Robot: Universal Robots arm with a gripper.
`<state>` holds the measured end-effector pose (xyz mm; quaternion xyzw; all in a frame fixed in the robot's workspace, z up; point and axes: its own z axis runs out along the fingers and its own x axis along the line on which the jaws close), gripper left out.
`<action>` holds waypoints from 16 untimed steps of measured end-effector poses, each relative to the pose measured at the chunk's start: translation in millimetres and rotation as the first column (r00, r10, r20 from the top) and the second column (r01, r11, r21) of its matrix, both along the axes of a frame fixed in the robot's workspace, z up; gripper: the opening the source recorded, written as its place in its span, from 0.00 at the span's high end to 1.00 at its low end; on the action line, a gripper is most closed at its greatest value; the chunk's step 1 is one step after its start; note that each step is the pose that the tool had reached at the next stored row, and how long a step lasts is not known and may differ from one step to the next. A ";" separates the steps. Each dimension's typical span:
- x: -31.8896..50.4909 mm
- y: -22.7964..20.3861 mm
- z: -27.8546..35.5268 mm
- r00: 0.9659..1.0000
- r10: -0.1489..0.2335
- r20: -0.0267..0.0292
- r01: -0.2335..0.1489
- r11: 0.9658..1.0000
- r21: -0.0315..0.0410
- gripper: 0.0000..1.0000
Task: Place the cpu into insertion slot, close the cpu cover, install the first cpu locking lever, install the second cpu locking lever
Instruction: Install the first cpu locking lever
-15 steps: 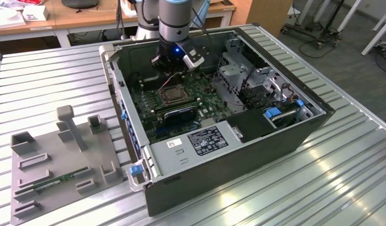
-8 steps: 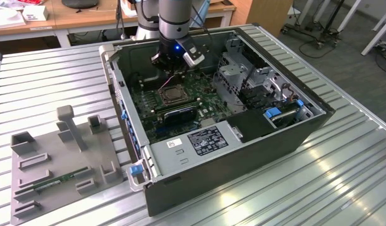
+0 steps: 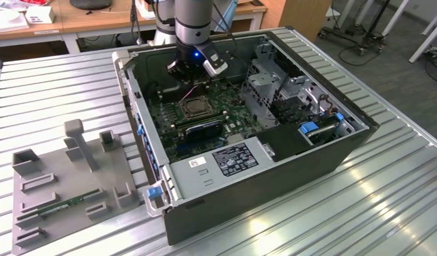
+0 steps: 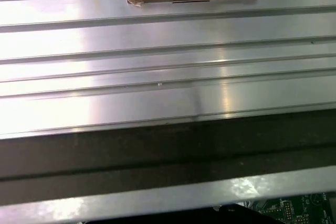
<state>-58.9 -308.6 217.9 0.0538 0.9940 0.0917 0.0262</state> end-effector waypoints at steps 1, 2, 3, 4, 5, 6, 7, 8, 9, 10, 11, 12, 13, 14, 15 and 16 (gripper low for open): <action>-1.2 0.0 0.5 1.000 0.000 0.001 0.000 1.000 0.000 0.89; -1.7 0.0 1.4 1.000 0.000 0.002 0.000 1.000 0.000 0.89; -1.9 0.0 2.7 1.000 0.000 0.004 0.000 1.000 0.000 0.89; -2.1 0.0 4.2 1.000 0.000 0.005 0.000 1.000 0.000 0.89; -2.3 0.0 5.8 1.000 0.000 0.006 0.000 1.000 0.000 0.89; -2.5 0.0 7.3 1.000 0.000 0.007 0.000 1.000 0.000 0.89; -3.2 0.0 8.2 1.000 0.000 0.009 0.000 1.000 0.000 0.89; -4.2 0.0 8.4 1.000 0.000 0.011 0.000 1.000 0.000 0.89; -5.2 0.0 8.5 1.000 0.000 0.013 0.000 1.000 0.000 0.89; -5.5 -0.4 8.5 1.000 0.000 0.015 0.000 1.000 0.000 0.89; -5.6 -1.1 8.6 1.000 0.000 0.016 0.000 1.000 0.000 0.89; -5.7 -2.0 8.6 1.000 0.000 0.016 0.000 1.000 0.000 0.89; -5.8 -2.9 8.6 1.000 0.000 0.017 0.000 1.000 0.000 0.89; -5.8 -3.8 8.6 1.000 0.000 0.018 0.000 1.000 0.000 0.89; -5.9 -4.7 8.6 1.000 0.000 0.019 0.000 1.000 0.000 0.89; -6.0 -5.4 8.6 1.000 0.000 0.019 0.000 1.000 0.000 0.89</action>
